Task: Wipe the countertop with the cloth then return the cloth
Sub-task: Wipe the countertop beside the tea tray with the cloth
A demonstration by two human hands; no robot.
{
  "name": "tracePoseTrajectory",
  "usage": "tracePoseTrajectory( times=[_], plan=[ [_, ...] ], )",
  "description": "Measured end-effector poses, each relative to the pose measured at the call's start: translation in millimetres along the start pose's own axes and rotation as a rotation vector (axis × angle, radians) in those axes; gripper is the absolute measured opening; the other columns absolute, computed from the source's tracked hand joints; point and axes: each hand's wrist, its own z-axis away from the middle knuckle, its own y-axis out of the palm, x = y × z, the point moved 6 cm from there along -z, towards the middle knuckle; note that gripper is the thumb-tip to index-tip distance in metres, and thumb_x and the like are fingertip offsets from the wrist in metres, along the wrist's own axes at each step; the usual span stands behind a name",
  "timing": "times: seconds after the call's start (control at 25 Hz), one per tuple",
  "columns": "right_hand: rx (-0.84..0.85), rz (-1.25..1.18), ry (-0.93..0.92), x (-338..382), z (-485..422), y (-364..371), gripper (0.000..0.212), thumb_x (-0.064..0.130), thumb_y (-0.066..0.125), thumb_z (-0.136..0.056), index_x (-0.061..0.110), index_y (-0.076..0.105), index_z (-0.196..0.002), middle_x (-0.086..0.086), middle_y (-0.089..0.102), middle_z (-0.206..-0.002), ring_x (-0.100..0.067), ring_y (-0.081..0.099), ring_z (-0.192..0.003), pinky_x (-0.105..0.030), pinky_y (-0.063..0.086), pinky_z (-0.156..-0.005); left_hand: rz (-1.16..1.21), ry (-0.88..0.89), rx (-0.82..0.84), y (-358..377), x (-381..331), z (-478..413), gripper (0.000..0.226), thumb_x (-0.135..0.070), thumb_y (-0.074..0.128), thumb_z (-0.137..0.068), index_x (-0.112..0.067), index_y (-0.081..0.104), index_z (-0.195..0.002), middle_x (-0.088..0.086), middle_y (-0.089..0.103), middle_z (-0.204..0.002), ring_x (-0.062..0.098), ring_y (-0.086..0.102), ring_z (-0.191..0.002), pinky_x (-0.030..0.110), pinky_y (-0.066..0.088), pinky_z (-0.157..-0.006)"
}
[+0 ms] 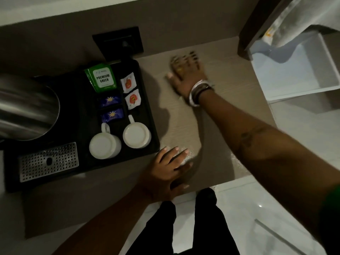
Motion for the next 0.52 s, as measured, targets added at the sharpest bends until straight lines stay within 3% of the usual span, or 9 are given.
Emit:
tracePoseTrajectory(
  times=[0.08,0.16,0.24,0.36,0.52],
  plan=[
    [0.044,0.072,-0.232,31,58,24,0.065,0.059,0.022,-0.104,0.032,0.023,-0.163,0.0,0.021,-0.172,-0.029,0.009,-0.16,-0.053,0.007,-0.127,-0.047,-0.001,0.043,-1,0,-1,0.065,-0.062,0.051,-0.102,-0.024,0.048,-0.156,0.009,0.024,-0.172,0.035,0.022,-0.157,0.054,0.014,-0.126],
    [0.09,0.094,-0.33,16,128,40,0.065,0.062,0.014,-0.103,0.034,0.026,-0.161,0.003,0.024,-0.171,-0.025,0.014,-0.16,-0.055,0.012,-0.127,-0.071,-0.015,0.051,-3,0,-4,0.065,-0.063,0.05,-0.102,-0.026,0.05,-0.155,0.008,0.026,-0.171,0.034,0.024,-0.156,0.052,0.013,-0.126],
    [0.079,0.075,-0.206,-39,168,36,0.07,0.068,0.009,-0.1,0.036,0.028,-0.159,0.004,0.026,-0.17,-0.025,0.018,-0.159,-0.057,0.017,-0.125,-0.07,-0.022,0.038,-2,-1,-4,0.065,-0.064,0.05,-0.101,-0.025,0.05,-0.154,0.008,0.025,-0.172,0.035,0.024,-0.156,0.053,0.013,-0.126],
    [-0.043,0.014,0.117,-130,132,-4,0.073,0.068,0.014,-0.1,0.033,0.024,-0.162,-0.002,0.023,-0.171,-0.03,0.014,-0.159,-0.054,0.013,-0.127,-0.043,-0.025,0.002,-1,-1,-1,0.064,-0.063,0.05,-0.103,-0.025,0.05,-0.154,0.007,0.023,-0.172,0.033,0.022,-0.157,0.055,0.016,-0.126],
    [-0.129,-0.052,0.33,-114,-3,-32,0.075,0.066,0.015,-0.101,0.025,0.021,-0.163,-0.003,0.013,-0.173,-0.031,0.007,-0.16,-0.055,0.003,-0.128,0.06,-0.024,-0.053,-1,0,1,0.064,-0.061,0.054,-0.103,-0.024,0.05,-0.154,0.006,0.029,-0.171,0.032,0.024,-0.157,0.055,0.015,-0.126]
  ],
)
